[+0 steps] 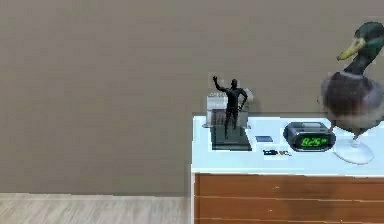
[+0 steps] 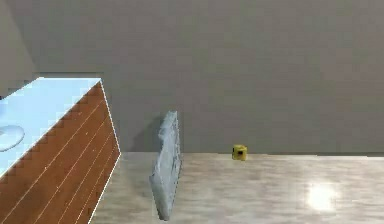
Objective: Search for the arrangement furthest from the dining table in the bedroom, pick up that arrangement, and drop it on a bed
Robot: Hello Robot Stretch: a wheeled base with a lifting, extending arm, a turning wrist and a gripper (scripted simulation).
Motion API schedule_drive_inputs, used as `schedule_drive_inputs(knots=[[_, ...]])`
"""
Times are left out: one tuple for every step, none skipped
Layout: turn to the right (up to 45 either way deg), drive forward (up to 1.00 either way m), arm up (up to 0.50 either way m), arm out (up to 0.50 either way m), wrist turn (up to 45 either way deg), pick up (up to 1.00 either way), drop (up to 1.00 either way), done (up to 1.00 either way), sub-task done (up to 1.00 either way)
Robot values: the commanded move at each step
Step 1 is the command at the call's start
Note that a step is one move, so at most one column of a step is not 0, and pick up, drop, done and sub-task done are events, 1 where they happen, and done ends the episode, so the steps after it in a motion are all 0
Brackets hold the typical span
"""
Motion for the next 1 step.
schedule_drive_inputs(knots=[[-45.0, 0.0, 0.0, 0.0, 0.0, 0.0, 0.0, 0.0, 0.0]])
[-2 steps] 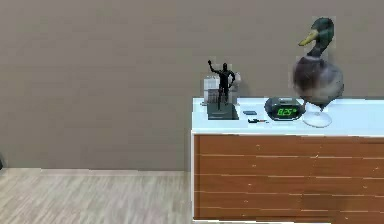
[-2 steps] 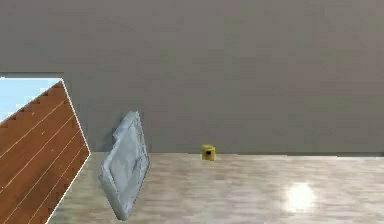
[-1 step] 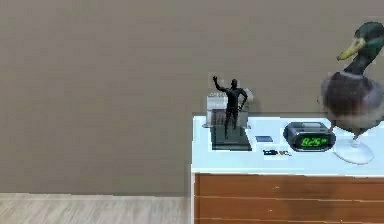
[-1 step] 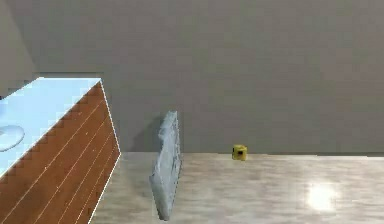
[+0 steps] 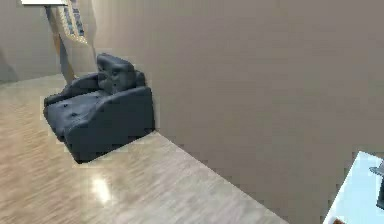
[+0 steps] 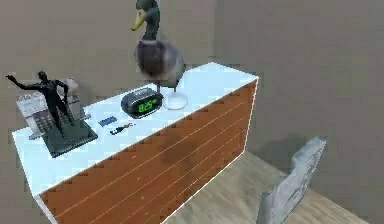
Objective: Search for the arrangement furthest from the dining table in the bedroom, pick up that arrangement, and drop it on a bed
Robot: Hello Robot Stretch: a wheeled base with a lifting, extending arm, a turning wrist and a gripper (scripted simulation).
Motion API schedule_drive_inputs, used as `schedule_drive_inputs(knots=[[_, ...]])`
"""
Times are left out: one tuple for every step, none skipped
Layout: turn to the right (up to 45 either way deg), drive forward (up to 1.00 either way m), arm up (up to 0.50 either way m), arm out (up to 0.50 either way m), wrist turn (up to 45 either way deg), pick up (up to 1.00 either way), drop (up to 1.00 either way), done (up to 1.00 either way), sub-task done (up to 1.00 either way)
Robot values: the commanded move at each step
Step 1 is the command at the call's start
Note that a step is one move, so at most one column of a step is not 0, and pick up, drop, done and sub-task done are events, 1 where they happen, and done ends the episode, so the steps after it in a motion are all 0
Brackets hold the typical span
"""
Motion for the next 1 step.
schedule_drive_inputs(knots=[[-30.0, 0.0, 0.0, 0.0, 0.0, 0.0, 0.0, 0.0, 0.0]])
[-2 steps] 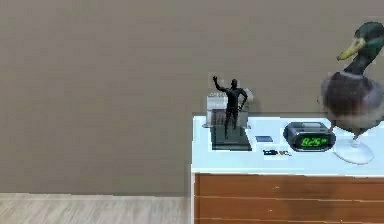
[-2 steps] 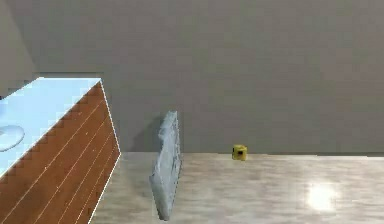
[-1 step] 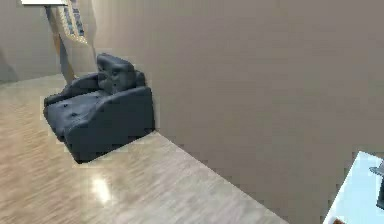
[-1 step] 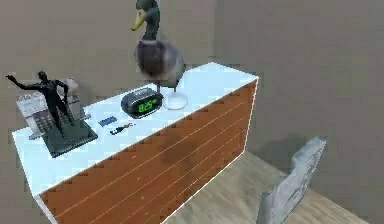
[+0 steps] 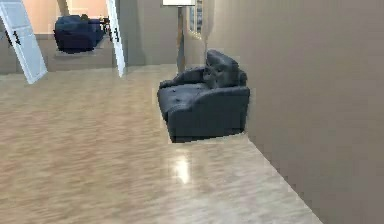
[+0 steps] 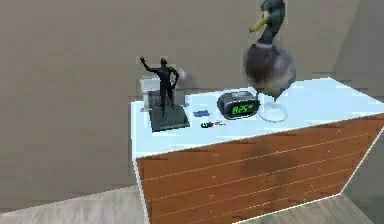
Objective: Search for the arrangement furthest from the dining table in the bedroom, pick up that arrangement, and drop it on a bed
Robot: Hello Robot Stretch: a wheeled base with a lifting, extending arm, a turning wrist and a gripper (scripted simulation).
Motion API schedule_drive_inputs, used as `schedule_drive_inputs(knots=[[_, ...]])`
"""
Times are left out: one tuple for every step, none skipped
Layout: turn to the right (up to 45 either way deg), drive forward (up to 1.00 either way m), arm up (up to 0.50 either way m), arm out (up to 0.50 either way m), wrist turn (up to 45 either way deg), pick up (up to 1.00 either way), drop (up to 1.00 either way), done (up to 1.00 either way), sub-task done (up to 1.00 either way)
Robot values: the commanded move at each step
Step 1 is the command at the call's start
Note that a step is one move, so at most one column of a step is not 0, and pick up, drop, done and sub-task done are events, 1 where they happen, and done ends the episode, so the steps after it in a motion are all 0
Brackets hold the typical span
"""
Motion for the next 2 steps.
schedule_drive_inputs(knots=[[45.0, 0.0, 0.0, 0.0, 0.0, 0.0, 0.0, 0.0, 0.0], [3.0, 0.0, 0.0, 0.0, 0.0, 0.0, 0.0, 0.0, 0.0]])
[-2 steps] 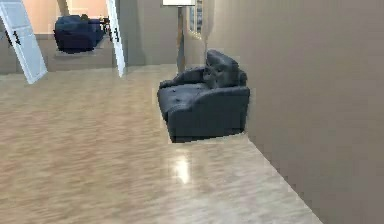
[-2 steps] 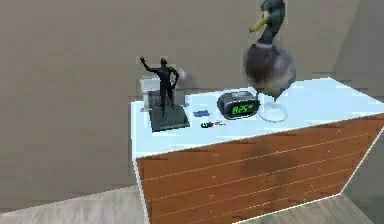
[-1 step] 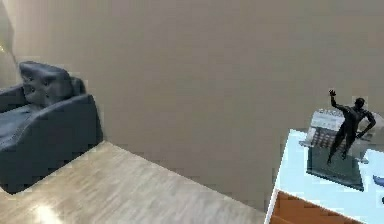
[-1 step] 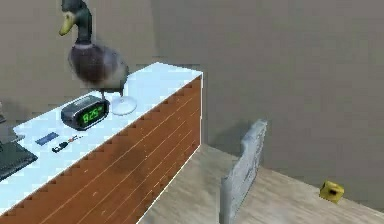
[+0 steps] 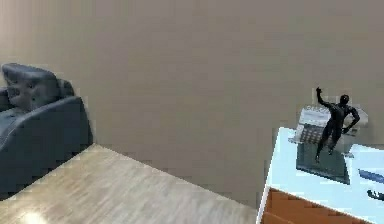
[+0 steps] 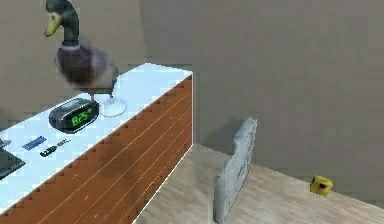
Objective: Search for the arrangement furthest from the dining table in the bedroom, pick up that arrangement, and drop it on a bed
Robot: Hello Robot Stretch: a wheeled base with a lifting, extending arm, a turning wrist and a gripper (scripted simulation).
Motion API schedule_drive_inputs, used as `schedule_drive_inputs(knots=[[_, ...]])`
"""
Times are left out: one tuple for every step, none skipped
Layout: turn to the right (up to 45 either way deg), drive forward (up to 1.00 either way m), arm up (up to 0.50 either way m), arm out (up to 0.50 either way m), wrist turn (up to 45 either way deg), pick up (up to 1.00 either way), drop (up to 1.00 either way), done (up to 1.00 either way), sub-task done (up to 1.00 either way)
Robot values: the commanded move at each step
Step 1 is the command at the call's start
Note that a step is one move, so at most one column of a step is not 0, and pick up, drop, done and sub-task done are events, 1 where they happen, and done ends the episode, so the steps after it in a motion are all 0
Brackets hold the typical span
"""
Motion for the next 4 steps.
schedule_drive_inputs(knots=[[-45.0, 0.0, 0.0, 0.0, 0.0, 0.0, 0.0, 0.0, 0.0], [-45.0, 0.0, 0.0, 0.0, 0.0, 0.0, 0.0, 0.0, 0.0], [-15.0, 0.0, 0.0, 0.0, 0.0, 0.0, 0.0, 0.0, 0.0], [-3.0, 0.0, 0.0, 0.0, 0.0, 0.0, 0.0, 0.0, 0.0]])
